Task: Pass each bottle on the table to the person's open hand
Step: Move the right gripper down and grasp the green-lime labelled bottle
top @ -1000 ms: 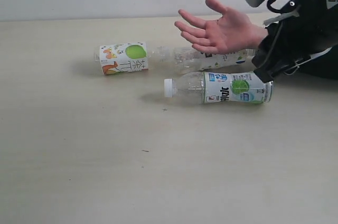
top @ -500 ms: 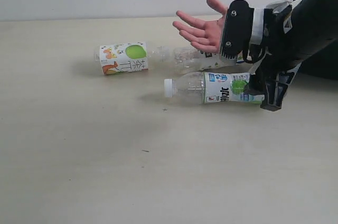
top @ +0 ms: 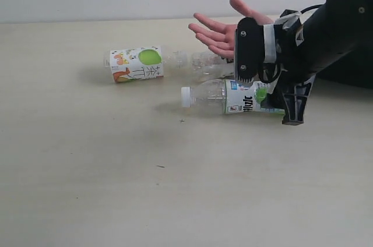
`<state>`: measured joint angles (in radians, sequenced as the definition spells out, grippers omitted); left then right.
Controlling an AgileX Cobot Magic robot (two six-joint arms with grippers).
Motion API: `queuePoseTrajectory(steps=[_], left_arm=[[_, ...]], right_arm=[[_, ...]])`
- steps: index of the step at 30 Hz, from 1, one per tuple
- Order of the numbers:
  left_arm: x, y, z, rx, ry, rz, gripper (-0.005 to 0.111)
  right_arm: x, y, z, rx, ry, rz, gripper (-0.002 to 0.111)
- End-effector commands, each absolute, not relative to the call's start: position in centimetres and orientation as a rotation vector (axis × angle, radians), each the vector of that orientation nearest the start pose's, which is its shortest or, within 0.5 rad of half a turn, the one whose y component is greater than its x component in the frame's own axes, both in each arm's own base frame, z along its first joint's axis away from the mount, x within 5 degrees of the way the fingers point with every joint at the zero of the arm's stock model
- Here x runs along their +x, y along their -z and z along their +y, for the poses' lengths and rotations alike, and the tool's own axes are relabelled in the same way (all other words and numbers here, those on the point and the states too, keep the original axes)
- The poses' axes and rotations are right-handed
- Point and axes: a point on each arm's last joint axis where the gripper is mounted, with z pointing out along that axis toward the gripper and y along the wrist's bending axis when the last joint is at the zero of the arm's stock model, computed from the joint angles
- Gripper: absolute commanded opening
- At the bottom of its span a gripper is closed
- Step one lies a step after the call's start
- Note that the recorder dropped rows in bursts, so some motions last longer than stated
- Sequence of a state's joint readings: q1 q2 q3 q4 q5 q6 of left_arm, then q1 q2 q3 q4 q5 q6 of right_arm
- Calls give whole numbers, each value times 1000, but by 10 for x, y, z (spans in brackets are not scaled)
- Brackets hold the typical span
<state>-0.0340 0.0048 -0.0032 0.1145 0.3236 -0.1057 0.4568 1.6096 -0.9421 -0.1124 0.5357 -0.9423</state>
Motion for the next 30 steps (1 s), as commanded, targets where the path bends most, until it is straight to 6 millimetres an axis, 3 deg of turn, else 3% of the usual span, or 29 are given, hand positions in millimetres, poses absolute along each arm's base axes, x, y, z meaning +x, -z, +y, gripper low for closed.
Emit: queuePoseTrajectory(steps=[1,8,18,21,30], left_arm=[[54,-185,2,3,-10,1800,3],[54,-185,2,5,-11,1800,3],[54,-185,2,5,-11,1800,3],[54,-185,2,5,-11,1800,3],[54,-185,2,5,-11,1800,3]], right_arm=[[287,-197,134,-1719,220,2088,72],[288,-196,135,-1642,201,2126,72],[294,-195,138,-1813,280,1915,75],[297,-188,140,-1835,281,1904,80],[302,-165,143,-1871,260,1940,80]])
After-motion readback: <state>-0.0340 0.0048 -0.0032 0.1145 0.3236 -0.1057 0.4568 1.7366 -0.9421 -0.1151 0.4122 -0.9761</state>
